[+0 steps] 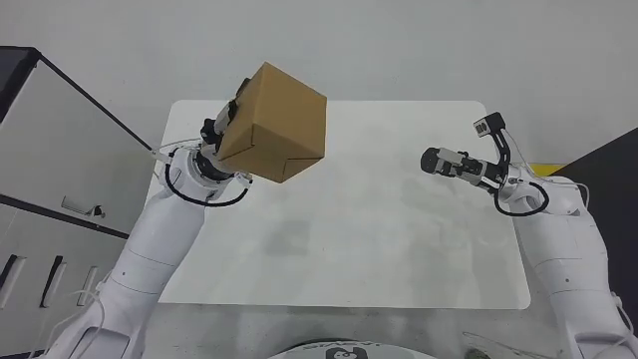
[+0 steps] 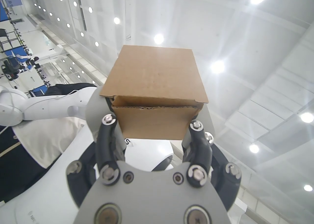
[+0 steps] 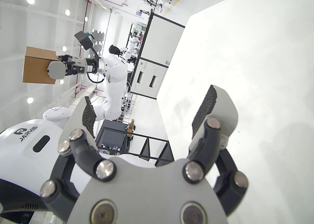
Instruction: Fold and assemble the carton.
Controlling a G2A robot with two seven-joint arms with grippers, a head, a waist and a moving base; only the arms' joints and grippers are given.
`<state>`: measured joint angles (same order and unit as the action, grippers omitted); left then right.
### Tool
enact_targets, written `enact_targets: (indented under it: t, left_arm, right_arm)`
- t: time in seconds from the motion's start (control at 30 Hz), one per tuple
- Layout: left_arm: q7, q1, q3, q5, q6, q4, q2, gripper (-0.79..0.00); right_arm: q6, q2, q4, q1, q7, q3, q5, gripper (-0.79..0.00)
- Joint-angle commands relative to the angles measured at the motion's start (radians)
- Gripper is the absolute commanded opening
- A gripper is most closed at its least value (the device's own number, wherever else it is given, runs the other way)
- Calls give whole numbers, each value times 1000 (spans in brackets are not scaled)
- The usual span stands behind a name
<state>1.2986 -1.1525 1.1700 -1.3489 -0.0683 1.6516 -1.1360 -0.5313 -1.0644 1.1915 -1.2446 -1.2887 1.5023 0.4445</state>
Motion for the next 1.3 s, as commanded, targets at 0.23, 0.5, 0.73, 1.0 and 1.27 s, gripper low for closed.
enact_targets:
  t: [0.23, 0.5, 0.73, 1.0, 1.27]
  left_arm:
    - [-117, 15, -13, 235, -262, -5, -15, -785]
    - [-139, 109, -28, 526, -549, -26, -34, -785]
    - [-139, 109, -28, 526, -549, -26, -34, -785]
    - [-384, 101, 68, 1114, -837, -13, -23, -785]
    - [-681, 92, 139, 1651, -944, 74, -26, -785]
  right_arm:
    - [0, 0, 0, 0, 0, 0, 0, 0]
    - [0, 0, 0, 0, 0, 0, 0, 0]
    - [0, 0, 0, 0, 0, 0, 0, 0]
    - [0, 0, 0, 0, 0, 0, 0, 0]
    - [0, 0, 0, 0, 0, 0, 0, 0]
